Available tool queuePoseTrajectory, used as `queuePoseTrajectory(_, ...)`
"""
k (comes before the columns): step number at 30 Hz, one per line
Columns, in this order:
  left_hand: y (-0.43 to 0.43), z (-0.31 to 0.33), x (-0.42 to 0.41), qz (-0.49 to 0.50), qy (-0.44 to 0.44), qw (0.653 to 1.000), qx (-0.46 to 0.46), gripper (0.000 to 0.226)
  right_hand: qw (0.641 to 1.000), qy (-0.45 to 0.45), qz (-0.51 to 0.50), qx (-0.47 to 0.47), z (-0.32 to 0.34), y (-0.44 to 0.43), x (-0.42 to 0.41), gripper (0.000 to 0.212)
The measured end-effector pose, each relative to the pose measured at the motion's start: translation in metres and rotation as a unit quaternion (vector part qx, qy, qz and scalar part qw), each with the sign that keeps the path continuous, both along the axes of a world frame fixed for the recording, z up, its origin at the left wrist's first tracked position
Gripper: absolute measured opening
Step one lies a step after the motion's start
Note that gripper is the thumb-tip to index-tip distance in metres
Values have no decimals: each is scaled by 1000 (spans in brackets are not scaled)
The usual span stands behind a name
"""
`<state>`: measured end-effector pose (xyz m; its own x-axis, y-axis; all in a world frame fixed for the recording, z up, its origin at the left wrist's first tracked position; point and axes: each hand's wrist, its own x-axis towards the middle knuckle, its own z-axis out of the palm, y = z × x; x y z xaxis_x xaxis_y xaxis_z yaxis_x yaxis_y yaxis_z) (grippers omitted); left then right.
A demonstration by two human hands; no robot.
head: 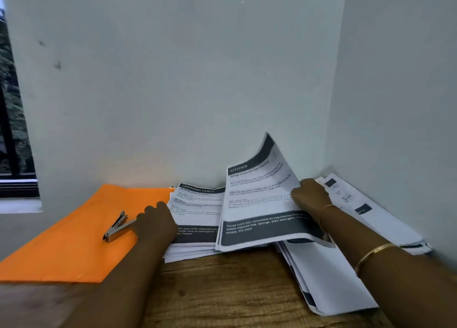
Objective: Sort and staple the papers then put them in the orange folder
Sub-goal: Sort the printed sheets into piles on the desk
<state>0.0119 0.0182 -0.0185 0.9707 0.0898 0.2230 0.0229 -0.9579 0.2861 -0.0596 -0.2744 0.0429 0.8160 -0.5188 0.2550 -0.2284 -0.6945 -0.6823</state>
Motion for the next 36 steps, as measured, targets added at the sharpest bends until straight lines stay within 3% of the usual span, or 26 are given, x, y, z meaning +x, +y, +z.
queuePoseTrajectory(2, -1, 2, -2, -11, -26, 999, -38, 29, 999, 37, -9, -27, -5, -3, -2, 19)
queuePoseTrajectory(6, 4, 3, 4, -28, -52, 997, -58, 15, 996, 65, -39, -51, -10, -13, -4, 9)
queuePoseTrajectory(14, 4, 12, -3, -47, -128, 983, -126, 3, 995, 60, -64, -52, -14, -24, -6, 12)
queuePoseTrajectory(19, 4, 13, -2, -7, -115, 986, -117, 25, 996, 45, -59, -50, -15, -26, -5, 26)
queuePoseTrajectory(22, 4, 11, -2, 5, -92, 991, -96, 19, 995, 42, -63, -58, -14, -25, -6, 30)
queuePoseTrajectory(25, 5, 12, -3, 9, -126, 986, -106, 15, 995, 39, -69, -59, -13, -26, -4, 26)
queuePoseTrajectory(31, 14, 19, -1, -1, -230, 944, -235, 15, 996, 22, -63, -64, -10, -26, -5, 20)
queuePoseTrajectory(33, 17, 20, -1, 2, -235, 936, -263, 17, 996, 15, -59, -68, -10, -26, -4, 11)
queuePoseTrajectory(36, 17, 23, -5, 24, -210, 923, -322, 21, 996, 13, -58, -63, -10, -28, -3, 18)
